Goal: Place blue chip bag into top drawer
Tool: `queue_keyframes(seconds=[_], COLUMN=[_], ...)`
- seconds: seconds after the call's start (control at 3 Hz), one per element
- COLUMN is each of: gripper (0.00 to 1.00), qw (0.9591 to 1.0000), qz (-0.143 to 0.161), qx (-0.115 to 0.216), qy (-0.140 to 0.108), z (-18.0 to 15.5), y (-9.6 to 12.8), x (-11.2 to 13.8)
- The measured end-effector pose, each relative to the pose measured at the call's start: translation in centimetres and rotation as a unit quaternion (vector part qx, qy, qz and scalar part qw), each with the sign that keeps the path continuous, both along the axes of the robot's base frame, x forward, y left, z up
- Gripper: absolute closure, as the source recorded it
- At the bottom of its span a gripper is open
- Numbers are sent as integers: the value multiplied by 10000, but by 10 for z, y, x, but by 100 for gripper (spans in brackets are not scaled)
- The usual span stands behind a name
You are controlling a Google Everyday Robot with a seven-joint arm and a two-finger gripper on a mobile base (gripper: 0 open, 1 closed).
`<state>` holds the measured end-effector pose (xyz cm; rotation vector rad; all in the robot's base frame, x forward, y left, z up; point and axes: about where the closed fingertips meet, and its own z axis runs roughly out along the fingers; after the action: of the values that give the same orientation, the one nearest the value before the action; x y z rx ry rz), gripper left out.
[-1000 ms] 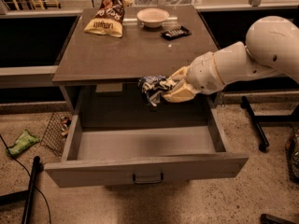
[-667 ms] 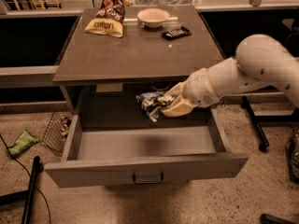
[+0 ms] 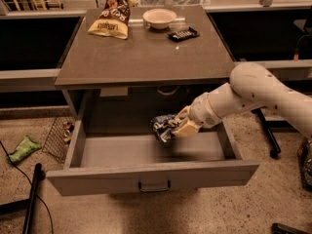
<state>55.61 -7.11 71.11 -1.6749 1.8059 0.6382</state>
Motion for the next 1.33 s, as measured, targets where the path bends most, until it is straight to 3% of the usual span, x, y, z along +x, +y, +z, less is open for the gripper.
queue_keyframes(seconds=[0.67, 1.33], gripper=[58, 11], qw=[9968, 9954], qz=[-750, -913], qx=[-233, -239], qy=[170, 162], z=[-56, -66], y=[-30, -38], x=[38, 57])
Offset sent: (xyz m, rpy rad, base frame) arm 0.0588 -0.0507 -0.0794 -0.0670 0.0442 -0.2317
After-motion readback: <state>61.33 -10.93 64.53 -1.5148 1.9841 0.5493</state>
